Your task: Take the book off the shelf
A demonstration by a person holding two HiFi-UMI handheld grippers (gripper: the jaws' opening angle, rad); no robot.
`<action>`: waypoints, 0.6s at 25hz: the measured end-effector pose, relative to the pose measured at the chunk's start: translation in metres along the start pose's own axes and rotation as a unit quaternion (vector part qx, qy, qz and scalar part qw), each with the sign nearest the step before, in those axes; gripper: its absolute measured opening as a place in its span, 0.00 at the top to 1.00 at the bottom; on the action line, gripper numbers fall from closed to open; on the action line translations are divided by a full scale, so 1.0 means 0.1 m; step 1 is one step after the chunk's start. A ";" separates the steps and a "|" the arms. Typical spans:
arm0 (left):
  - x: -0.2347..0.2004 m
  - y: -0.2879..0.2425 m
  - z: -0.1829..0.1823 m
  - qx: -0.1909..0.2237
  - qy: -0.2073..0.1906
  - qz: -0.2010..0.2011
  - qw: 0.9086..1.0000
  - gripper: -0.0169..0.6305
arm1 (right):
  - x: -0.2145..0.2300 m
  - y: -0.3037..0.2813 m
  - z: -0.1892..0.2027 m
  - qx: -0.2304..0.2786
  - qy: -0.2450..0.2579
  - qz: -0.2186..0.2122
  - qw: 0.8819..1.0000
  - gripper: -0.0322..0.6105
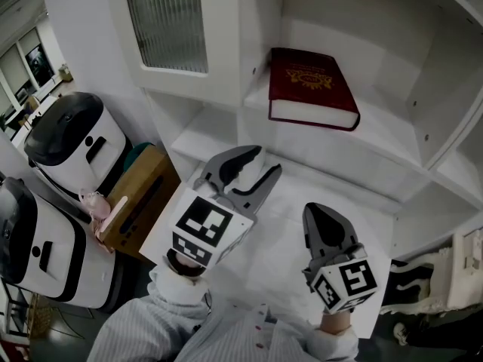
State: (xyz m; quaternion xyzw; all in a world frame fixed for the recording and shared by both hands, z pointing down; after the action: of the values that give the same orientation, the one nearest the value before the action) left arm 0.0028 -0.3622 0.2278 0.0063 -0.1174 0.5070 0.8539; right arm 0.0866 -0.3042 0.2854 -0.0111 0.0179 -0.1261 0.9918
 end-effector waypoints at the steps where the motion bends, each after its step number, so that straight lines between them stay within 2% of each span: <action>1: -0.02 -0.01 -0.03 -0.003 -0.011 -0.002 1.000 0.71 | 0.01 0.00 0.00 0.000 -0.002 0.000 1.000 0.93; 8: -0.27 -0.04 -0.20 -0.046 -0.106 -0.048 0.992 0.62 | 0.04 -0.06 -0.02 0.001 -0.001 -0.008 1.000 0.93; 15: -0.45 -0.10 -0.31 -0.087 -0.193 -0.083 0.974 0.56 | 0.03 -0.13 -0.01 -0.003 -0.004 -0.019 1.000 0.93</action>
State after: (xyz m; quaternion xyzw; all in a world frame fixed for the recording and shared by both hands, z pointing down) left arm -0.0035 -0.4019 0.1898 0.0398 -0.3226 0.4113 0.8516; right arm 0.0863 -0.3171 0.2846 -0.0150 0.0140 -0.1447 0.9893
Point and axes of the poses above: the fingertips, and each gripper's own axes: y backward along the fingers, x to its right, z out of its underside, the point moved 1 cm from there along y, backward along the fingers, and after that the axes turned 15 degrees about z, right-handed, at the moved point
